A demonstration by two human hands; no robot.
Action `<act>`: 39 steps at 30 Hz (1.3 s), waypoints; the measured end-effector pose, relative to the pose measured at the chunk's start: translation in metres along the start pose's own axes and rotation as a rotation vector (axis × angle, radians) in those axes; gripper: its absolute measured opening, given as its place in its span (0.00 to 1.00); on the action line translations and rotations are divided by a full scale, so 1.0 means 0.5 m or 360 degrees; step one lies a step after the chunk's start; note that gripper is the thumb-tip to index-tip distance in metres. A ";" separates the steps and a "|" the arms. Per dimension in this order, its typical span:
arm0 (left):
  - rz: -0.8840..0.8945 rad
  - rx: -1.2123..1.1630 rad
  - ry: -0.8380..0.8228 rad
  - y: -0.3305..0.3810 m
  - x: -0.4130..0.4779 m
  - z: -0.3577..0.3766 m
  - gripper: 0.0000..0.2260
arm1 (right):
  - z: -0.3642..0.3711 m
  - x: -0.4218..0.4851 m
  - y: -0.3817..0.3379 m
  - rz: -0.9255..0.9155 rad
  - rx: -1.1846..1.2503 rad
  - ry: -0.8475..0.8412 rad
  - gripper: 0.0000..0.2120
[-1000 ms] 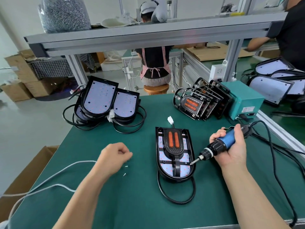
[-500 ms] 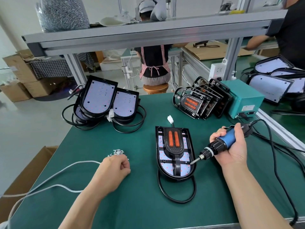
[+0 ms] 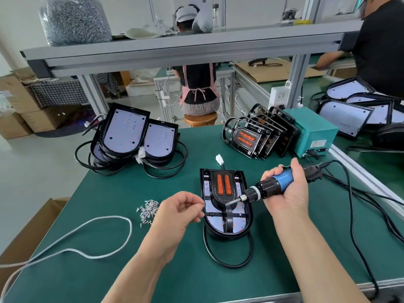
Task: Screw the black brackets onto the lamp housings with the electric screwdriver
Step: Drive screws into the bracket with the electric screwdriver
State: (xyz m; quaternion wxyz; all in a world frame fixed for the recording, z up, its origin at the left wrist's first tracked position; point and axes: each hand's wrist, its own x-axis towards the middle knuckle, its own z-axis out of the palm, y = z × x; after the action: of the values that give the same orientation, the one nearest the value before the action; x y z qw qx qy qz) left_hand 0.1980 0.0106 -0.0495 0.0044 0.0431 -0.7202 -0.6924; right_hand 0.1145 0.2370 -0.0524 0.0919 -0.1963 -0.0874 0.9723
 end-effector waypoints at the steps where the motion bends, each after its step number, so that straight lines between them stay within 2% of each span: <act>1: -0.0006 -0.0023 0.0006 -0.002 -0.002 0.007 0.07 | 0.007 -0.007 0.004 -0.0004 0.0006 0.0006 0.12; 5: 0.0006 -0.0015 0.0141 -0.012 -0.003 0.022 0.08 | 0.024 -0.026 0.024 -0.0077 -0.0078 -0.0022 0.13; 9: 0.0186 0.0509 0.0260 -0.022 -0.002 0.019 0.11 | 0.024 -0.026 0.025 -0.0123 -0.0142 -0.0021 0.13; 14: 0.0438 0.1119 0.0088 -0.014 0.002 0.018 0.08 | 0.015 -0.023 0.004 -0.0140 -0.0091 0.0059 0.14; 17: 0.0477 0.1298 -0.0007 -0.011 0.012 0.020 0.05 | 0.016 -0.023 -0.007 -0.0141 -0.0073 0.0065 0.13; 21: 0.0284 0.1261 0.0287 -0.016 0.044 0.025 0.11 | 0.020 -0.030 -0.007 -0.0204 -0.0344 -0.0050 0.12; 25: 0.0099 0.0932 0.0354 -0.043 0.067 0.040 0.16 | 0.040 -0.049 0.016 -0.0372 -0.0711 -0.0338 0.10; 28: 0.0128 0.0715 0.0351 -0.072 0.060 0.049 0.16 | 0.067 -0.071 0.036 -0.0477 -0.0973 -0.0599 0.11; 33: 0.0206 0.0637 0.0301 -0.091 0.064 0.048 0.15 | 0.097 -0.102 0.073 -0.0551 -0.1335 -0.0958 0.12; 39: 0.0260 0.0595 0.0323 -0.096 0.064 0.051 0.13 | 0.092 -0.113 0.101 -0.0489 -0.1621 -0.1167 0.13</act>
State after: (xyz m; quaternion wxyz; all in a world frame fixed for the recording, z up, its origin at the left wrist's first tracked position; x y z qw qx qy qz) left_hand 0.1670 0.0323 -0.1000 0.1247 0.0540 -0.8330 -0.5364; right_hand 0.1402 0.1700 -0.0004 0.0895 0.1444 -0.5907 0.7888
